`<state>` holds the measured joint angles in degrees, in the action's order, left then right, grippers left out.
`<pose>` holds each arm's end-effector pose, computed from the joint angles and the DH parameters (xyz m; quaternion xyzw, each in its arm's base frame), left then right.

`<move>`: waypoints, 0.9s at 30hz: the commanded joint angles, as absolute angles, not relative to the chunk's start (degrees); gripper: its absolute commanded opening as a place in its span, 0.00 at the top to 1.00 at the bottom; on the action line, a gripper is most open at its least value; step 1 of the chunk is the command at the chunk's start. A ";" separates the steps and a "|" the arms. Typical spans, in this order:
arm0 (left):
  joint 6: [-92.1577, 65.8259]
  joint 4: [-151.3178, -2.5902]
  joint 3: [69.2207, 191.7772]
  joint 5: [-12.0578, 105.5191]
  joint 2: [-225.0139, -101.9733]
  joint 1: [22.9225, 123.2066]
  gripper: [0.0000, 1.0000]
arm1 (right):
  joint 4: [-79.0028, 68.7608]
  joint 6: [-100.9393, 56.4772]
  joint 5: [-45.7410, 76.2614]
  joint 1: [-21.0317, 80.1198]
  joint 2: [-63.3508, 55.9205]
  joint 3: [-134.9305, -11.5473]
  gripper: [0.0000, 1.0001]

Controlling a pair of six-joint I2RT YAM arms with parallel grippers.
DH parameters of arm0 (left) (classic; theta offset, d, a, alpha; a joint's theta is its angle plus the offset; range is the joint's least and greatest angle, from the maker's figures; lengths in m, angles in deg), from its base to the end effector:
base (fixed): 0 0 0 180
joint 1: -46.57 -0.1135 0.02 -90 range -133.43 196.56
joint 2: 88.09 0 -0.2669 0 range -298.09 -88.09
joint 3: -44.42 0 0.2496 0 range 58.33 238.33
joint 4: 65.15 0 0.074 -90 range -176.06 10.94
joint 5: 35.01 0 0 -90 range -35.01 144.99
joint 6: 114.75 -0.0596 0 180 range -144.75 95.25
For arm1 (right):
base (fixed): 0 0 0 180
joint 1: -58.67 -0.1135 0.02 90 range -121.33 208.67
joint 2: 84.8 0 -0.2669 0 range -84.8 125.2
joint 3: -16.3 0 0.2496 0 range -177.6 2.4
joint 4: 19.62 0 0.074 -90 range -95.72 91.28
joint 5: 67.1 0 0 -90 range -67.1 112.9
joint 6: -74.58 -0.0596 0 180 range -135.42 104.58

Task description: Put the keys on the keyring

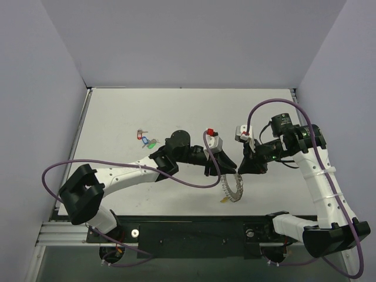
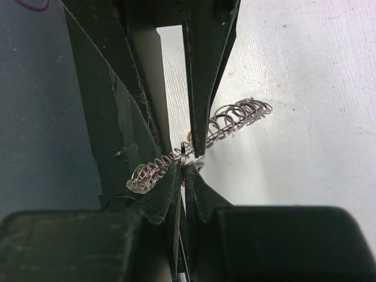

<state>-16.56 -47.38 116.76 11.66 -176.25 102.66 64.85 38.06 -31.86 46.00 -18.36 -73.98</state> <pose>0.1718 -0.3289 0.3162 0.5048 0.4825 -0.5727 0.4293 0.1794 0.0902 0.3646 -0.5665 0.6562 0.3385 0.3661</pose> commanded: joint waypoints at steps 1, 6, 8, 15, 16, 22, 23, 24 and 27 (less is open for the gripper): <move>-16.84 -43.90 119.85 10.61 -176.77 103.43 0.68 | 66.88 38.81 -35.37 46.63 -18.17 -75.04 1.00; -16.48 -44.08 119.85 10.26 -177.29 103.61 0.78 | 66.79 38.81 -35.72 46.81 -18.09 -74.77 1.00; -16.31 -44.25 120.12 9.91 -177.47 103.69 0.83 | 66.79 38.73 -35.81 46.81 -18.17 -74.77 1.00; -16.22 -48.47 121.96 8.58 -178.44 103.69 1.00 | 65.92 37.59 -36.07 47.24 -18.26 -74.60 1.00; -15.70 -48.56 121.96 8.76 -178.35 103.69 1.00 | 65.31 36.62 -36.33 47.51 -18.70 -74.42 1.00; -11.31 -41.83 115.75 14.82 -174.75 103.61 1.00 | 60.12 30.91 -39.85 51.02 -21.86 -71.26 0.67; -10.60 -39.70 114.77 16.48 -173.70 103.69 1.00 | 58.98 30.47 -40.64 51.98 -23.00 -70.47 0.64; -8.94 -36.12 112.41 17.80 -173.00 103.69 1.00 | 58.45 28.81 -41.17 52.95 -23.36 -69.86 0.62; -5.16 -28.63 108.35 23.68 -170.45 103.87 1.00 | 51.97 20.66 -44.84 55.41 -25.73 -67.92 0.59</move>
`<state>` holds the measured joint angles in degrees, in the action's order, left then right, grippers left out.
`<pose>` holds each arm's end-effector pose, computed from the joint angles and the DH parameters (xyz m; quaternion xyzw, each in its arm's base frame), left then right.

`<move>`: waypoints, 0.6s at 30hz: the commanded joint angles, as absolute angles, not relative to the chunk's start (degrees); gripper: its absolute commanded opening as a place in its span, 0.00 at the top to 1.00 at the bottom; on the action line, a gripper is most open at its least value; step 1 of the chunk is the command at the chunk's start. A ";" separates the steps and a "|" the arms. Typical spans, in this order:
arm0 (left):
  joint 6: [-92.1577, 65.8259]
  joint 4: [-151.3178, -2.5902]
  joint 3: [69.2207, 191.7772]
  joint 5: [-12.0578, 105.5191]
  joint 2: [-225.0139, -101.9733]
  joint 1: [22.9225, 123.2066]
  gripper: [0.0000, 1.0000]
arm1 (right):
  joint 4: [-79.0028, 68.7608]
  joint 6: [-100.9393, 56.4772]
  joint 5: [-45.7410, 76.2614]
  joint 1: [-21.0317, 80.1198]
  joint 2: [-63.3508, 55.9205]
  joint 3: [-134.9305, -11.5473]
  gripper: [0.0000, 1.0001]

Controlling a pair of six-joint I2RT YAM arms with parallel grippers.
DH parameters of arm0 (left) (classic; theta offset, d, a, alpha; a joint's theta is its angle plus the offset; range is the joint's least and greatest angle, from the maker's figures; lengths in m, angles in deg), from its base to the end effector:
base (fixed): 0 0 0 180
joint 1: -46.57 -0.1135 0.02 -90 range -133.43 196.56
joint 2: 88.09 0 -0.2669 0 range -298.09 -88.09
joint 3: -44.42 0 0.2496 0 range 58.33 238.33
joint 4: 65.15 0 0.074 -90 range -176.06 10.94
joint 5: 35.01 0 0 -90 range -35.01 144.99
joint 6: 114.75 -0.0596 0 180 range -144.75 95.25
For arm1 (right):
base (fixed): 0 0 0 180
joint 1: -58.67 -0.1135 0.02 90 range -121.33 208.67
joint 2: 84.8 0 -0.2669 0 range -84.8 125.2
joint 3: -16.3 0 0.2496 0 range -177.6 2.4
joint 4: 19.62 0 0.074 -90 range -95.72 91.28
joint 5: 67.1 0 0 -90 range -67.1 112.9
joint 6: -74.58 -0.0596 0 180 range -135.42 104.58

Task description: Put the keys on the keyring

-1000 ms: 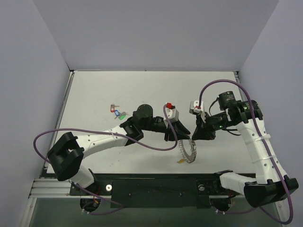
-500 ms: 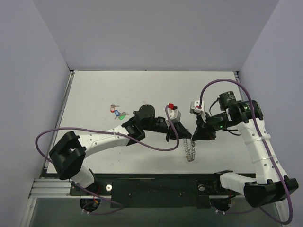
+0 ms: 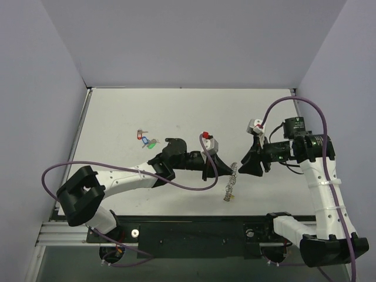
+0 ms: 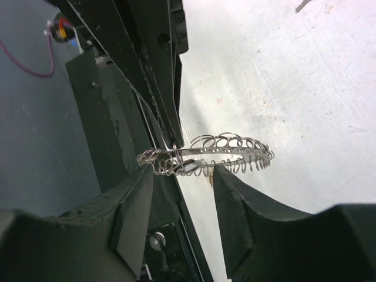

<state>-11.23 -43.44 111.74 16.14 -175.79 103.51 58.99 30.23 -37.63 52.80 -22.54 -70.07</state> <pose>0.1670 -0.3252 0.2961 0.4648 0.5243 -0.5790 0.4169 0.1773 0.0704 0.3676 -0.4959 0.6741 0.3618 0.4109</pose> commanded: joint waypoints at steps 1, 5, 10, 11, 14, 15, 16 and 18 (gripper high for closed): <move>-4.54 -24.78 106.16 24.83 -170.09 103.96 1.00 | 49.76 18.27 -47.21 56.81 -26.17 -66.70 0.58; 0.64 -14.14 101.32 32.47 -168.95 104.40 1.00 | 39.90 7.70 -52.76 58.58 -27.67 -62.83 0.58; 7.93 0.63 96.40 38.46 -170.18 104.75 1.00 | 38.67 3.93 -54.97 58.58 -26.62 -62.82 0.59; 8.47 2.05 96.13 39.69 -170.79 104.75 1.00 | 38.58 3.40 -54.62 58.41 -26.00 -63.17 0.59; 10.93 6.27 95.07 41.89 -171.76 104.66 1.00 | 38.76 1.55 -52.25 56.83 -25.12 -64.05 0.60; 11.29 6.89 94.89 42.94 -172.11 104.66 1.00 | 38.76 1.63 -52.07 56.30 -25.03 -64.05 0.60; 11.72 8.12 94.89 42.95 -172.28 104.75 1.00 | 38.84 1.81 -52.07 55.43 -24.94 -64.22 0.60; 12.43 9.27 94.72 43.65 -172.90 104.66 1.00 | 38.76 2.25 -52.07 54.28 -24.77 -64.92 0.60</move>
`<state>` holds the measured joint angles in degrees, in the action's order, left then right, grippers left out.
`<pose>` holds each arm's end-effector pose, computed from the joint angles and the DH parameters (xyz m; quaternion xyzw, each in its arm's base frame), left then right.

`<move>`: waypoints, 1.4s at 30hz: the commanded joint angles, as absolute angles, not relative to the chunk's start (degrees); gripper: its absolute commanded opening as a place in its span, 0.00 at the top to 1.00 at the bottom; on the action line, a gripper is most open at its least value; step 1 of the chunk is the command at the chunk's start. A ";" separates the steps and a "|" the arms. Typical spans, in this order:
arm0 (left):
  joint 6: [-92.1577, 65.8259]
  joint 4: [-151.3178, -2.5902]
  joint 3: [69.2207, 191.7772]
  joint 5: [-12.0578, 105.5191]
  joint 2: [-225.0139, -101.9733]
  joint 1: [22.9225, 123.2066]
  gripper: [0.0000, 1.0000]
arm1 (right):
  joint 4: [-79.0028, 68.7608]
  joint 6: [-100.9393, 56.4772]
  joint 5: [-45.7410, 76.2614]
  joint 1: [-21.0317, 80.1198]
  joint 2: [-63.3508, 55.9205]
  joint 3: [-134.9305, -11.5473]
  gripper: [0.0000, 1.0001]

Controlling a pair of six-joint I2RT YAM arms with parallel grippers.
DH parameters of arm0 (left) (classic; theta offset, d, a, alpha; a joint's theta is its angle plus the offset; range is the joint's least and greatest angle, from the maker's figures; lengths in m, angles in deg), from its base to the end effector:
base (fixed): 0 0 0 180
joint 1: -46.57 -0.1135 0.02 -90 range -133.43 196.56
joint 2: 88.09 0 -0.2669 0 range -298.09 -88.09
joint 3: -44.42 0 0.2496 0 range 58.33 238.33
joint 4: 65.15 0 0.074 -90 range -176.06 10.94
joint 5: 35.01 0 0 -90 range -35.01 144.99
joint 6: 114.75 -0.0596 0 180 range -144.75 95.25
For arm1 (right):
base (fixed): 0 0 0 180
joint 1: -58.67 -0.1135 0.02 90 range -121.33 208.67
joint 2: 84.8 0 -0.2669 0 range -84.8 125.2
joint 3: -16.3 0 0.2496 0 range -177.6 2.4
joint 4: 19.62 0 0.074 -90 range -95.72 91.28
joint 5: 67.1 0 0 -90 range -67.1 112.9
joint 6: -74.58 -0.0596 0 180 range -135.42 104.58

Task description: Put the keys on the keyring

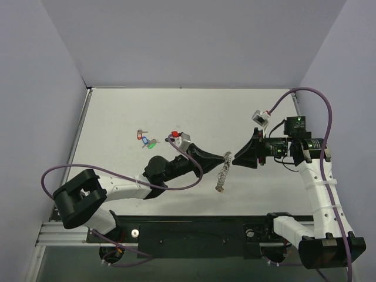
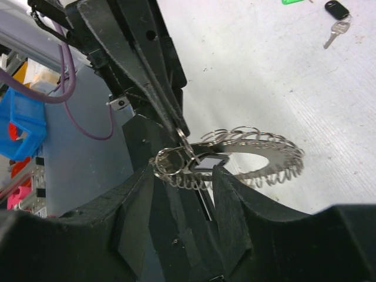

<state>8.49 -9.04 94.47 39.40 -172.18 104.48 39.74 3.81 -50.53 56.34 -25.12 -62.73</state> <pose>0.1570 -0.2806 0.2886 0.2281 0.5167 -0.6399 0.5211 0.1880 0.0648 0.3681 -0.3840 0.6665 0.4862 0.4147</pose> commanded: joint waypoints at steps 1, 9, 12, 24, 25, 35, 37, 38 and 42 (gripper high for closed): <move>12.95 9.62 94.54 44.26 -173.08 104.66 1.00 | 38.93 2.25 -52.33 54.02 -24.51 -65.10 0.60; 14.45 13.14 94.45 46.11 -174.04 104.75 1.00 | 38.93 1.64 -50.14 53.22 -22.04 -67.56 0.60; 14.10 13.05 94.54 45.85 -173.87 104.66 1.00 | 38.06 0.06 -48.47 54.19 -21.87 -67.65 0.60; 12.17 11.73 95.07 45.32 -172.46 104.66 1.00 | 22.86 -14.88 -48.03 54.28 -23.27 -59.92 0.61; 12.08 11.56 95.07 45.15 -172.20 104.57 1.00 | 22.24 -15.32 -48.11 54.28 -23.27 -59.31 0.62; 11.20 10.85 96.21 44.27 -171.67 104.57 1.00 | 14.78 -21.65 -49.69 54.19 -25.64 -54.82 0.70; 11.11 10.68 96.56 44.10 -171.58 104.48 1.00 | 14.06 -22.10 -50.31 54.19 -25.82 -54.12 0.70; 10.94 10.50 96.65 44.09 -171.50 104.48 1.00 | 13.97 -22.10 -50.31 54.19 -25.82 -53.86 0.70; 10.67 9.89 96.91 43.92 -171.06 104.31 1.00 | 13.62 -21.92 -51.36 54.28 -26.08 -53.85 0.71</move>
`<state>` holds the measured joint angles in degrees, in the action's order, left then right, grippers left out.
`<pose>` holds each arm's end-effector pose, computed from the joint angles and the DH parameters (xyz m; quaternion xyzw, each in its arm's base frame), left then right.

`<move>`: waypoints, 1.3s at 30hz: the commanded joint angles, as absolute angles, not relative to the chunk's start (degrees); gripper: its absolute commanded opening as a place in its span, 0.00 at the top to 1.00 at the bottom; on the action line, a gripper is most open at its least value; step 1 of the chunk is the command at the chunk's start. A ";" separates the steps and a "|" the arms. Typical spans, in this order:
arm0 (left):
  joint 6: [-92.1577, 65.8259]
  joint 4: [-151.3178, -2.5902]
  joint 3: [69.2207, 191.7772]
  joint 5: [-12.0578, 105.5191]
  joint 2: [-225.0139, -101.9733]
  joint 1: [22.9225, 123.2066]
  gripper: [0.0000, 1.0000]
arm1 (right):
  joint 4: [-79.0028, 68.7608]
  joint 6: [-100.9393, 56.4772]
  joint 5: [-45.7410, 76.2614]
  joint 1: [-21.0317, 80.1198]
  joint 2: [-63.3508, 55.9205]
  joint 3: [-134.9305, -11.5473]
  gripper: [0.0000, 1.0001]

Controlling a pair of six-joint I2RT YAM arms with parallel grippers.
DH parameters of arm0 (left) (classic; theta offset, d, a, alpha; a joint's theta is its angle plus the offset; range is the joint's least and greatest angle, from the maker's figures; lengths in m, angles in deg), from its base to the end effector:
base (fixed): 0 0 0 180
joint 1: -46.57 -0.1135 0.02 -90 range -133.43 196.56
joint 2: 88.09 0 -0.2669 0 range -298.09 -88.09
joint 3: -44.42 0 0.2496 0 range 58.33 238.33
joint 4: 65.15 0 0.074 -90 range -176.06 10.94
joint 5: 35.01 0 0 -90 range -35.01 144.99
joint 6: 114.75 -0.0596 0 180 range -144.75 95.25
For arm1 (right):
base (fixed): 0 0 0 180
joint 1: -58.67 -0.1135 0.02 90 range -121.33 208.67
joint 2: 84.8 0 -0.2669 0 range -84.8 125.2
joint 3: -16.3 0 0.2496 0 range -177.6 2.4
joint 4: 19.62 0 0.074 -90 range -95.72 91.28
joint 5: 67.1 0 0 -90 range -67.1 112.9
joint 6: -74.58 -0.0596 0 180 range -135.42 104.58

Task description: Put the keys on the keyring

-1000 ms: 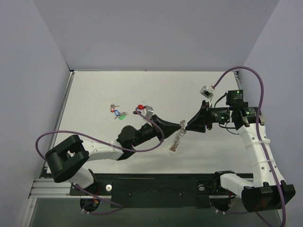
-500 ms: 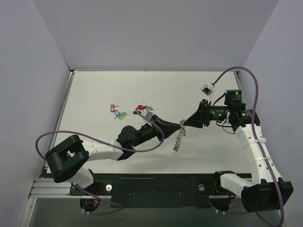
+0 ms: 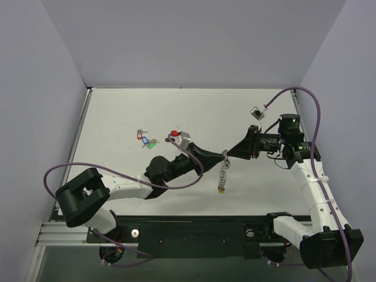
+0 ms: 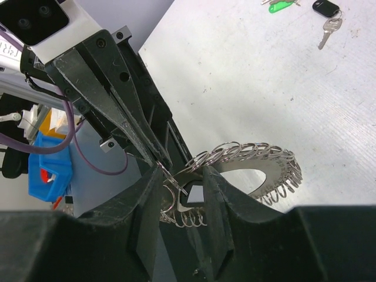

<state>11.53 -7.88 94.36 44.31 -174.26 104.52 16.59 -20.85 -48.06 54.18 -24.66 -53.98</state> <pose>0.1643 -0.2832 0.2799 0.1813 0.5392 -0.6372 0.5199 0.2117 0.0731 0.3478 -0.3016 0.6933 0.5278 0.3869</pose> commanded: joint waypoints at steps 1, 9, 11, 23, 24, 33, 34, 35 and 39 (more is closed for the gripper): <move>10.76 9.89 96.83 43.92 -170.97 104.22 1.00 | 13.71 -21.75 -51.54 54.28 -26.09 -53.68 0.71; 10.50 8.75 97.00 43.22 -169.48 103.43 1.00 | 13.88 -19.72 -53.74 54.28 -26.26 -52.71 0.70; 10.32 8.39 97.00 43.04 -169.21 103.26 1.00 | 14.49 -18.85 -54.44 54.28 -26.26 -52.89 0.70; 11.03 8.66 97.53 42.16 -169.65 102.82 1.00 | 21.61 -10.85 -57.08 52.78 -25.03 -55.78 0.74; 11.03 8.66 97.62 41.99 -169.56 102.82 1.00 | 22.40 -10.15 -57.08 52.61 -24.77 -56.14 0.75; 11.29 8.57 97.79 41.37 -169.74 102.82 1.00 | 26.36 -6.46 -57.87 52.43 -23.98 -57.98 0.75; 11.29 8.48 97.88 41.37 -169.74 102.82 1.00 | 26.54 -6.36 -57.96 52.43 -23.89 -58.33 0.75; 11.29 8.39 97.88 41.19 -169.91 102.82 1.00 | 26.71 -6.19 -57.87 52.43 -23.89 -58.42 0.75; 11.47 8.39 97.88 40.84 -169.83 102.82 1.00 | 27.77 -5.31 -57.96 52.78 -23.62 -59.39 0.75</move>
<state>10.83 -7.53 94.91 41.78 -171.05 103.08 25.83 -7.82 -55.14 52.82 -24.04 -56.41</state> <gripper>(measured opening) 0.017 0.252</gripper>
